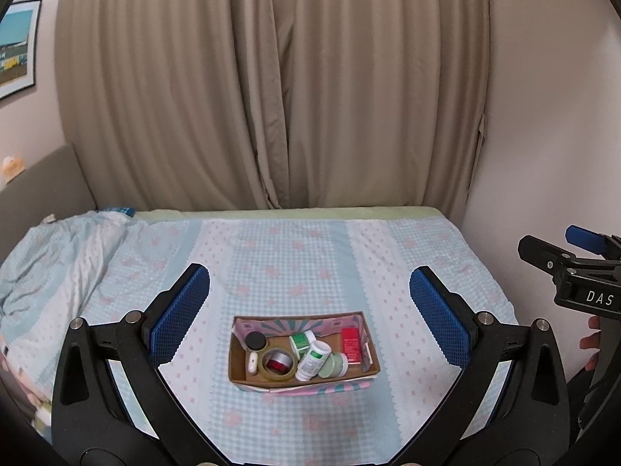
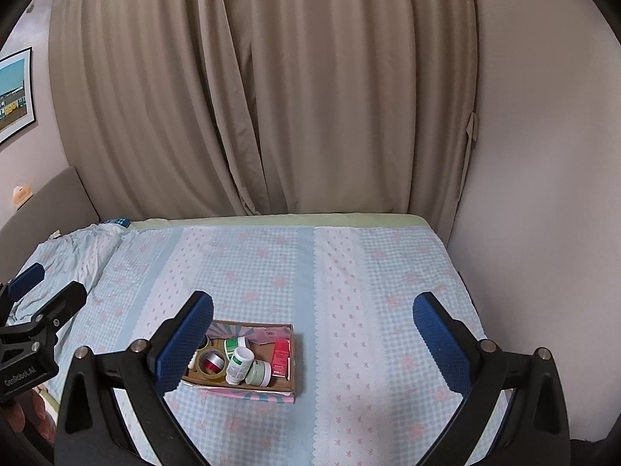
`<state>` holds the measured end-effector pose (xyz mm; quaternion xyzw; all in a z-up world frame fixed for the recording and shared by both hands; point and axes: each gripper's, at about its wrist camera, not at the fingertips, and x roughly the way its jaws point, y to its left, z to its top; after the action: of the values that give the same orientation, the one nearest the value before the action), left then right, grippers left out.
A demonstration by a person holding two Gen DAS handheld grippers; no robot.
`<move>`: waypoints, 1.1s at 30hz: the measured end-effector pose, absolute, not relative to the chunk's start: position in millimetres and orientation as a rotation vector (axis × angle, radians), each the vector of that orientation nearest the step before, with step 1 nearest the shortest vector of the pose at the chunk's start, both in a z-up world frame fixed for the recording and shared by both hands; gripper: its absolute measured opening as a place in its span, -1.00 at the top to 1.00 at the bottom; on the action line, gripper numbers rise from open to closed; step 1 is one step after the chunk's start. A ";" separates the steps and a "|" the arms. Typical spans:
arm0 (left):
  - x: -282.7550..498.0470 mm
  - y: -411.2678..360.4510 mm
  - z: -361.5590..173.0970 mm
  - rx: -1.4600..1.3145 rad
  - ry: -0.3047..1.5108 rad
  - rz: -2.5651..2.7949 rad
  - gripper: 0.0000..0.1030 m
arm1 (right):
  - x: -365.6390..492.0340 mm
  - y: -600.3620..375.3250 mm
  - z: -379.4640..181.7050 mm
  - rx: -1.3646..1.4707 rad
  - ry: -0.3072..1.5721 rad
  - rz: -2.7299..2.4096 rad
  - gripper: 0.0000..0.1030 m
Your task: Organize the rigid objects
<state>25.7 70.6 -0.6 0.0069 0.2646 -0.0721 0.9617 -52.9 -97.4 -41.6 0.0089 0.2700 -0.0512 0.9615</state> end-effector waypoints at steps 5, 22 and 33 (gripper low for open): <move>22.0 69.4 -0.9 0.022 0.528 -0.146 -0.99 | -53.6 -99.1 -42.4 0.020 0.544 -0.109 -0.99; 18.0 69.5 1.3 0.028 0.511 -0.144 -0.99 | -55.6 -99.8 -42.2 0.012 0.523 -0.112 -0.99; 21.3 70.3 5.8 0.025 0.502 -0.152 -0.99 | -53.3 -101.0 -42.1 0.007 0.517 -0.117 -0.99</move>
<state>21.3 70.2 5.8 0.0121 0.2481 -0.0753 0.9657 -53.3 -101.0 -42.1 0.0037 0.2556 -0.0576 0.9651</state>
